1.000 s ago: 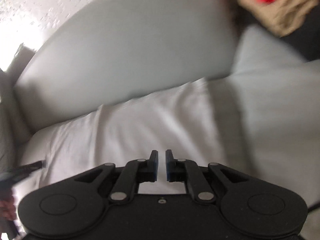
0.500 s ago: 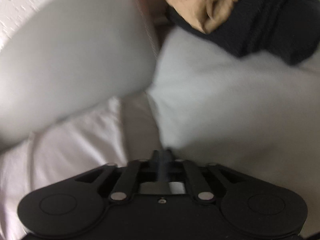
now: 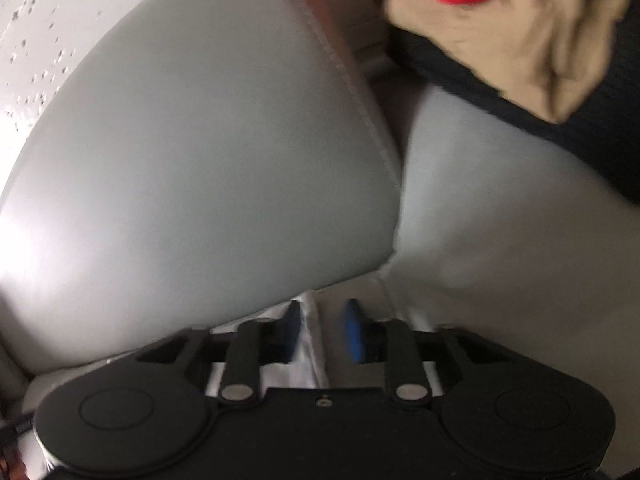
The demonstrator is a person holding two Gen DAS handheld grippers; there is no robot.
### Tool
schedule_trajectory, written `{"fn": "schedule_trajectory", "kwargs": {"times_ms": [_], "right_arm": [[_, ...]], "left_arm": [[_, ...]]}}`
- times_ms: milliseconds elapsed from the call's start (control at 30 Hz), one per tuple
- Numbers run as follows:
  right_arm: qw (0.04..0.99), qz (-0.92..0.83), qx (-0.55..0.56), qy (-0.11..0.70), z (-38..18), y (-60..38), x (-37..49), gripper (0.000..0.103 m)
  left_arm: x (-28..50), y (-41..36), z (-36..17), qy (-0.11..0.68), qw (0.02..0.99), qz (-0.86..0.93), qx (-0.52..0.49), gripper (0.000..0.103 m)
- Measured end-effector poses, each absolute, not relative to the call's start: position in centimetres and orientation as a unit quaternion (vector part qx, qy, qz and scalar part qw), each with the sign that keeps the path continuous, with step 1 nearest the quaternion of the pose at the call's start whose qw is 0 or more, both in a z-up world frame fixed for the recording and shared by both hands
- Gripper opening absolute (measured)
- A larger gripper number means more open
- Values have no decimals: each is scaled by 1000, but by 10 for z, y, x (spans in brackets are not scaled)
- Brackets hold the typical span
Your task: Fold clothes
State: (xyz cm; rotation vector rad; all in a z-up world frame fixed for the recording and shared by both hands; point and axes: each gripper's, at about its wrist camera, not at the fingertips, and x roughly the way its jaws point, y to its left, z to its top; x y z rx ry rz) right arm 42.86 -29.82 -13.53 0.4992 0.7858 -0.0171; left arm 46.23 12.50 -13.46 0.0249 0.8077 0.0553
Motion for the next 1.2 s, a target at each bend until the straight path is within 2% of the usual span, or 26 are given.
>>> {"fn": "schedule_trajectory", "kwargs": {"times_ms": [100,133,233,367,433,467,500,533,700,833,933,967,1000,1067,1200], "right_arm": [[901,19,210,380,-137,-289,428,14],[908,11,186,375,-137,-285,426,5],[932,-42,102,344,-136,-271,417,4],[936,-90,69,332,-142,-263,411,4],[933,-103,68,337,-141,-262,409,5],[932,-110,67,340,-140,-262,408,7],[930,-116,67,342,-139,-262,407,18],[928,-122,67,344,-138,-262,406,21],[927,-106,134,334,-107,-283,361,21],[912,-4,203,357,-96,-276,333,21],[879,50,236,412,-111,-262,328,21],[871,46,242,425,-117,-261,324,21],[863,42,248,438,-124,-261,320,19],[864,-6,210,457,-144,-275,295,2],[872,-96,131,462,-159,-305,273,0]], "left_arm": [[465,122,-139,382,922,33,61,2],[464,121,-140,377,922,38,83,2],[463,114,-146,369,917,66,134,3],[465,110,-153,374,910,90,156,4],[462,107,-148,367,908,101,173,12],[460,105,-146,364,907,108,182,13],[455,111,-145,366,903,128,184,13],[451,126,-142,374,898,152,173,13],[401,187,-115,380,903,186,80,12],[356,177,-96,361,931,46,13,13],[341,156,-104,391,920,-5,-19,13],[337,153,-111,410,912,10,-1,12],[333,150,-119,430,902,26,17,8],[322,155,-136,456,883,73,82,8],[304,167,-144,456,863,128,177,8]]}}
